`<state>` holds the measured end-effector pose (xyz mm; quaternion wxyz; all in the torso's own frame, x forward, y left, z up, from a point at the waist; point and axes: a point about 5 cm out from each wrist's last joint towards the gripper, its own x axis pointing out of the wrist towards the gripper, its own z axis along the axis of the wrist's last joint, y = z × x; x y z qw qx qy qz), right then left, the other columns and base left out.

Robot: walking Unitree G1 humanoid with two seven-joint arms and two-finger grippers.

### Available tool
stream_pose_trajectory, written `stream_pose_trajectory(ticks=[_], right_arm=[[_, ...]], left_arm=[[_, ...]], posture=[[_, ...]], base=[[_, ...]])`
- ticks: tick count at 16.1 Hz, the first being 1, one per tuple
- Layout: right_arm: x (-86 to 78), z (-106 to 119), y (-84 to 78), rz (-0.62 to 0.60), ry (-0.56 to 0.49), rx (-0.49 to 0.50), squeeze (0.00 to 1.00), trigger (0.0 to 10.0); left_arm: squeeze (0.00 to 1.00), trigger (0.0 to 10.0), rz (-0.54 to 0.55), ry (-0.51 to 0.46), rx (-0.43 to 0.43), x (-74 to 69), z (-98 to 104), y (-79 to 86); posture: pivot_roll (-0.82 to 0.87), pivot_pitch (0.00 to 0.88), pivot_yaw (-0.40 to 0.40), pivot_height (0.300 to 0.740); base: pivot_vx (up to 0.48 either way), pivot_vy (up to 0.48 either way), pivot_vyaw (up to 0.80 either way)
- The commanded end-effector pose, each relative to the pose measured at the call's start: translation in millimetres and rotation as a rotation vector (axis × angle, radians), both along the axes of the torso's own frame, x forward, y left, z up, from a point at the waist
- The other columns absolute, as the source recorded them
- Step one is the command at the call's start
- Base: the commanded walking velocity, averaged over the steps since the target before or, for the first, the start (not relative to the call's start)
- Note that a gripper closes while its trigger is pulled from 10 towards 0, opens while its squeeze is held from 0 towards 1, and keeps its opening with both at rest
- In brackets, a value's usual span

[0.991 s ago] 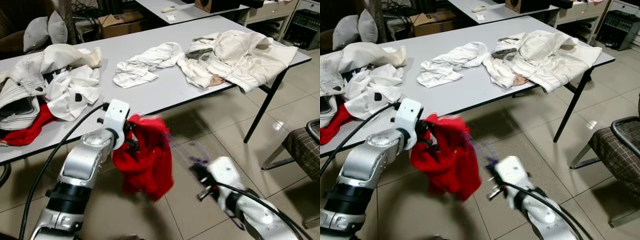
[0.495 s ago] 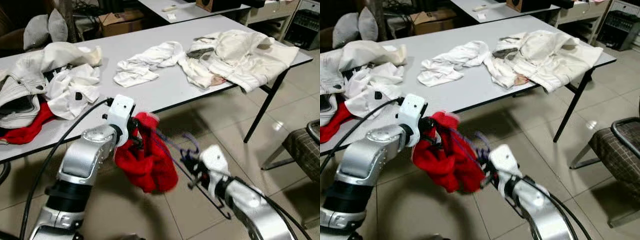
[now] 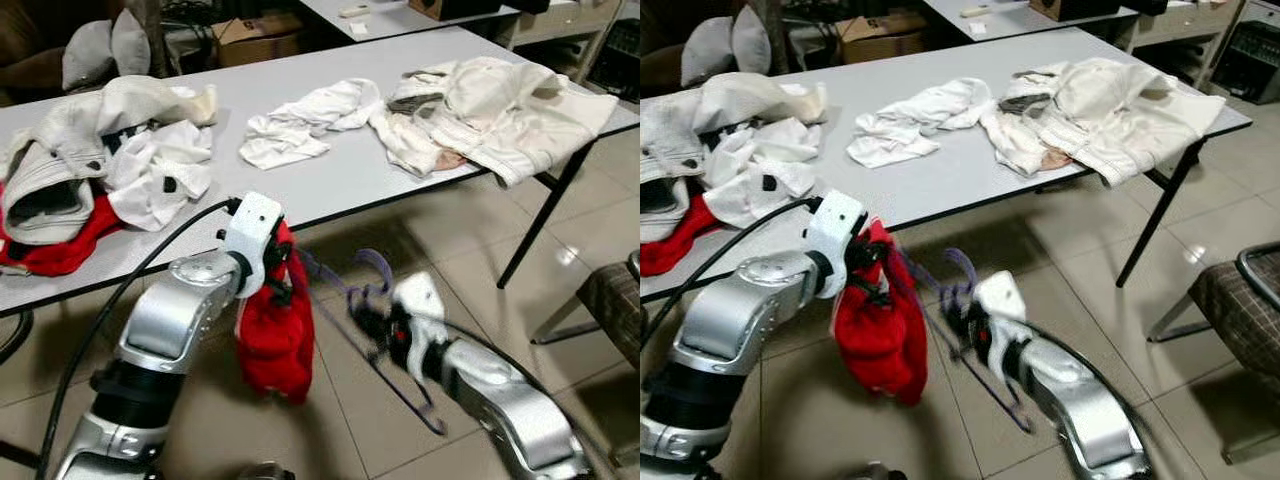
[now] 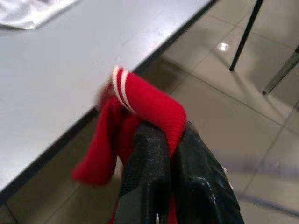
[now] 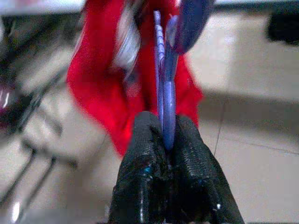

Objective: Hang hanger

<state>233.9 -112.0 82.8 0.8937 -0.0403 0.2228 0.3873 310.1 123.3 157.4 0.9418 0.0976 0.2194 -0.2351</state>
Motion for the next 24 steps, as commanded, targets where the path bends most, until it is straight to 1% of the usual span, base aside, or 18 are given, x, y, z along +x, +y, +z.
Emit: stream_pose_trajectory(ticks=[1,2,3,5,6,7,8,10,12,15,16,17,18,19,20,21,23,24], right_arm=[[-3.5,-5,0.3,0.053,0.001,-0.063,0.00,10.0],[-2.8,-5,-1.8,0.054,-0.019,-0.095,0.00,10.0],[-0.9,-3,-3.3,0.063,-0.067,-0.133,0.00,10.0],[3.7,8,0.6,0.121,-0.175,-0.229,0.00,10.0],[3.6,9,2.0,0.134,-0.183,-0.242,0.00,10.0],[6.2,12,7.5,0.103,-0.209,-0.221,0.00,10.0],[7.6,12,8.2,0.082,-0.213,-0.208,0.00,10.0],[22.5,19,6.0,-0.103,-0.206,-0.049,0.00,10.0],[32.8,25,0.3,-0.196,-0.199,0.046,0.00,10.0],[42.0,36,3.9,-0.246,-0.150,0.315,0.00,10.0],[44.7,40,8.5,-0.245,-0.113,0.420,0.00,10.0],[46.3,46,17.2,-0.220,-0.043,0.563,0.00,10.0],[49.8,50,21.4,-0.231,-0.008,0.635,0.00,10.0],[52.0,51,22.1,-0.249,-0.001,0.652,0.00,10.0],[64.0,51,20.3,-0.348,0.020,0.710,0.00,10.0],[70.9,50,18.7,-0.390,0.021,0.724,0.00,10.0],[77.8,47,16.0,-0.426,0.019,0.719,0.00,10.0],[83.2,46,12.8,-0.474,0.039,0.772,0.00,10.0]], left_arm=[[0.00,0.0,0.014,-0.098,-0.020,8.5,23,1.0],[0.00,0.0,0.013,-0.096,-0.019,8.6,24,2.2],[0.00,0.0,0.010,-0.093,-0.014,8.6,24,3.9],[0.00,0.0,0.026,-0.105,0.024,9.2,23,8.1],[0.00,0.0,0.017,-0.107,0.037,8.9,23,8.3],[0.00,0.0,-0.024,-0.111,0.057,6.3,23,6.5],[0.00,0.0,-0.030,-0.109,0.054,5.7,24,5.8],[0.00,0.0,-0.097,-0.090,0.057,0.5,24,1.0],[0.00,0.0,-0.121,-0.064,0.063,-1.8,23,0.3],[0.00,0.0,-0.144,-0.021,0.033,-4.3,21,-0.2],[0.00,0.0,-0.149,-0.008,0.014,-4.9,22,-0.9],[0.00,0.6,-0.156,-0.009,0.003,-4.8,25,-1.4],[0.00,0.6,-0.164,-0.014,-0.008,-4.5,28,-2.2],[0.00,0.6,-0.168,-0.015,-0.015,-4.4,29,-2.7],[0.00,0.0,-0.189,-0.001,-0.076,-5.8,36,-7.3],[0.00,0.0,-0.211,0.010,-0.113,-7.5,40,-10.5],[0.00,0.0,-0.237,0.023,-0.148,-9.3,45,-13.8],[0.00,0.6,-0.266,0.042,-0.148,-11.8,47,-15.9]], posture=[[0.02,0.000,0.047,0.740],[0.02,0.000,0.047,0.740],[0.03,0.000,0.038,0.740],[0.04,0.000,0.027,0.740],[0.04,0.000,0.022,0.740],[0.04,0.000,0.023,0.740],[0.04,0.000,0.023,0.740],[0.04,0.000,0.027,0.740],[0.04,0.000,0.028,0.740],[0.03,0.000,0.030,0.740],[0.04,0.000,0.029,0.740],[0.04,0.000,0.026,0.740],[0.04,0.000,0.024,0.740],[0.04,0.000,0.024,0.740],[0.05,0.000,0.022,0.740],[0.05,0.000,0.022,0.740],[0.05,0.000,0.019,0.740],[0.06,0.000,0.017,0.740]], base=[[0.000,0.000,0.00],[0.000,0.000,0.00],[0.000,0.000,0.00],[0.000,0.000,0.00],[0.000,0.000,0.00],[0.000,0.000,0.00],[0.000,0.000,0.00],[0.000,0.000,0.00],[0.000,0.000,0.00],[0.000,0.000,0.00],[0.000,0.000,0.00],[0.000,0.000,0.00],[0.000,0.000,0.00],[0.000,0.000,0.00],[0.000,0.000,0.00],[0.000,0.000,0.00],[0.000,0.000,0.00],[0.000,0.000,0.00]])
